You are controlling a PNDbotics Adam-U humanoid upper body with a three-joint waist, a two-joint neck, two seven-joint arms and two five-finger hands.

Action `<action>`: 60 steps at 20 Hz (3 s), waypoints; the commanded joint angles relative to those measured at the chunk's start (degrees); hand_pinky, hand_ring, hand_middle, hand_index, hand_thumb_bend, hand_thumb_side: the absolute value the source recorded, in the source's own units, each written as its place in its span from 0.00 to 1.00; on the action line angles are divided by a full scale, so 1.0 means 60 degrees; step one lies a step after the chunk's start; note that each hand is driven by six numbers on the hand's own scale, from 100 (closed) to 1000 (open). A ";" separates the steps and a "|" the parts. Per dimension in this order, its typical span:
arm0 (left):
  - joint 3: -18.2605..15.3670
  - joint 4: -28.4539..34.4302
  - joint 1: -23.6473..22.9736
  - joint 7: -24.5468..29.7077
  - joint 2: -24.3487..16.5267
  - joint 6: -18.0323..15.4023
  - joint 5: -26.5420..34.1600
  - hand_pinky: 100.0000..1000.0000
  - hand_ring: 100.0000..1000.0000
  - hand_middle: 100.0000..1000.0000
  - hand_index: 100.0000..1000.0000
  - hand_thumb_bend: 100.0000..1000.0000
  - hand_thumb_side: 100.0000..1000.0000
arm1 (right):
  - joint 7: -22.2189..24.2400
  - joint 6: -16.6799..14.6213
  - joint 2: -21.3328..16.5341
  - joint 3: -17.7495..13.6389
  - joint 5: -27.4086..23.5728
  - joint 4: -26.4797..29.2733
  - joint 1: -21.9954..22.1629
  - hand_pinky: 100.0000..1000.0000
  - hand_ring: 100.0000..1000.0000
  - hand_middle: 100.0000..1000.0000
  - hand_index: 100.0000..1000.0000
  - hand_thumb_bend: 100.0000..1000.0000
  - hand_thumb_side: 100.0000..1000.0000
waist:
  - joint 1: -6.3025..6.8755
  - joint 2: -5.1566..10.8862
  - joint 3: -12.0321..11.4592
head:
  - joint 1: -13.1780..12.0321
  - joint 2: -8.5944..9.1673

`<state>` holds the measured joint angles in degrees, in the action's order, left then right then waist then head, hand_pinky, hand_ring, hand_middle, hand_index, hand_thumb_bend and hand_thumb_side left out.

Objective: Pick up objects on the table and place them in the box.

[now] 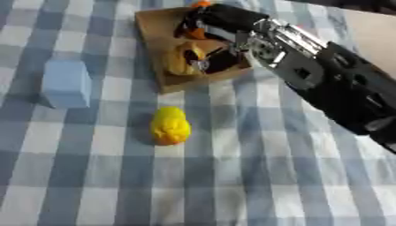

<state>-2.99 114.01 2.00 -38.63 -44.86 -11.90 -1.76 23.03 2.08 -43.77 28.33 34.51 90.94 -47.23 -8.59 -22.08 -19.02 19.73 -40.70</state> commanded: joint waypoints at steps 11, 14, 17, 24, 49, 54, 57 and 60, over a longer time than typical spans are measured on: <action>-0.0079 0.0097 -0.0032 -0.0022 -0.0200 -0.0040 0.0044 0.84 0.70 0.71 0.81 0.26 0.56 | 0.0862 0.0349 -0.0751 -0.0720 -0.0329 0.1043 0.0075 0.76 0.80 0.79 0.83 0.00 0.41 | 0.0228 0.0362 0.0141 | -0.0103 0.0005; -0.0116 0.0097 -0.0089 -0.0070 -0.0210 -0.0054 0.0010 0.84 0.70 0.71 0.81 0.26 0.56 | 0.0860 0.0512 -0.1347 -0.1272 -0.1079 0.1894 0.0374 0.76 0.79 0.79 0.83 0.00 0.39 | 0.0241 0.0381 0.0229 | -0.0191 -0.0039; -0.0151 0.0097 -0.0151 -0.0130 -0.0235 -0.0062 -0.0042 0.84 0.70 0.71 0.81 0.26 0.56 | 0.0749 0.0759 -0.2168 -0.1983 -0.1769 0.2559 0.0941 0.76 0.80 0.79 0.83 0.00 0.37 | 0.0220 0.0385 0.0340 | -0.0281 -0.0074; -0.0205 0.0097 -0.0252 -0.0263 -0.0278 -0.0118 -0.0166 0.84 0.70 0.71 0.81 0.26 0.56 | 0.0534 0.0556 -0.3466 -0.3223 -0.1908 0.2692 0.2469 0.78 0.84 0.83 0.85 0.00 0.35 | 0.0224 0.0372 0.0525 | -0.0349 -0.0021; -0.0162 0.0097 -0.0231 -0.0297 -0.0339 -0.0174 -0.0317 0.84 0.70 0.71 0.81 0.26 0.56 | 0.1196 -0.0097 -0.2952 -0.3282 -0.0210 -0.0576 0.1945 0.82 0.89 0.86 0.90 0.00 0.55 | 0.0286 0.0050 0.0348 | 0.0045 0.0567; -0.0156 0.0097 -0.0234 -0.0297 -0.0315 -0.0156 -0.0305 0.84 0.70 0.70 0.81 0.26 0.56 | 0.1380 -0.0236 -0.2919 -0.3328 -0.0172 -0.0826 0.2007 0.82 0.89 0.85 0.90 0.00 0.43 | 0.0274 0.0014 0.0370 | 0.0018 0.0570; -0.0157 0.0097 -0.0247 -0.0296 -0.0304 -0.0150 -0.0309 0.84 0.70 0.70 0.81 0.26 0.56 | 0.1369 -0.0203 -0.2910 -0.3367 -0.0195 -0.0979 0.2028 0.82 0.90 0.86 0.89 0.00 0.40 | 0.0277 0.0007 0.0366 | 0.0006 0.0577; -0.0163 0.0097 -0.0249 -0.0312 -0.0295 -0.0158 -0.0302 0.84 0.70 0.70 0.81 0.26 0.56 | 0.1374 -0.0189 -0.2869 -0.3389 -0.0327 -0.1143 0.2030 0.82 0.90 0.86 0.90 0.00 0.49 | 0.0283 -0.0008 0.0360 | -0.0001 0.0594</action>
<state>-3.38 114.01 0.49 -40.28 -44.91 -12.76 -3.37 31.21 0.92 -59.64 9.18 32.83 84.33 -34.65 -7.28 -23.12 -16.88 19.77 -38.06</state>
